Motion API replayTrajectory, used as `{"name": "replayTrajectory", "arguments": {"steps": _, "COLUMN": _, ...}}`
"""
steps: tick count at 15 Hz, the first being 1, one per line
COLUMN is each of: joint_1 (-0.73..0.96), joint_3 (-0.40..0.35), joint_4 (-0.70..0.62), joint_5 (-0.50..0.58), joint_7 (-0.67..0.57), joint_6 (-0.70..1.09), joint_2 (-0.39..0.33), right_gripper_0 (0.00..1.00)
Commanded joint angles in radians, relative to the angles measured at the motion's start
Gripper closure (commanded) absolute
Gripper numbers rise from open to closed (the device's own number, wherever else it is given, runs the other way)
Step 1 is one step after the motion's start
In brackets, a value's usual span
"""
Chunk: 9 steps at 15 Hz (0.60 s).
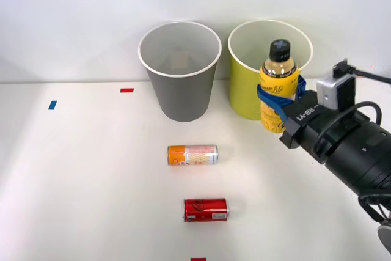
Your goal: Put cans in the gray bin, plastic bottles in the light green bin
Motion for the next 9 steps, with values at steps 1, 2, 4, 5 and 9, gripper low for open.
{"name": "replayTrajectory", "arguments": {"steps": 1, "joint_1": -0.042, "joint_3": -0.071, "joint_4": -0.016, "joint_5": -0.113, "joint_7": -0.003, "joint_6": -0.001, "joint_2": 0.059, "right_gripper_0": 1.0}}
{"name": "replayTrajectory", "arguments": {"steps": 2, "joint_1": -0.062, "joint_3": -0.091, "joint_4": -0.016, "joint_5": -0.135, "joint_7": -0.004, "joint_6": -0.001, "joint_2": 0.076, "right_gripper_0": 1.0}}
{"name": "replayTrajectory", "arguments": {"steps": 4, "joint_1": -0.111, "joint_3": -0.125, "joint_4": 0.002, "joint_5": -0.181, "joint_7": -0.006, "joint_6": 0.0, "joint_2": 0.099, "right_gripper_0": 1.0}}
{"name": "replayTrajectory", "arguments": {"steps": 5, "joint_1": -0.143, "joint_3": -0.126, "joint_4": 0.027, "joint_5": -0.191, "joint_7": -0.006, "joint_6": 0.0, "joint_2": 0.105, "right_gripper_0": 1.0}}
{"name": "replayTrajectory", "arguments": {"steps": 9, "joint_1": -0.288, "joint_3": -0.12, "joint_4": 0.191, "joint_5": -0.19, "joint_7": 0.005, "joint_6": 0.0, "joint_2": 0.12, "right_gripper_0": 1.0}}
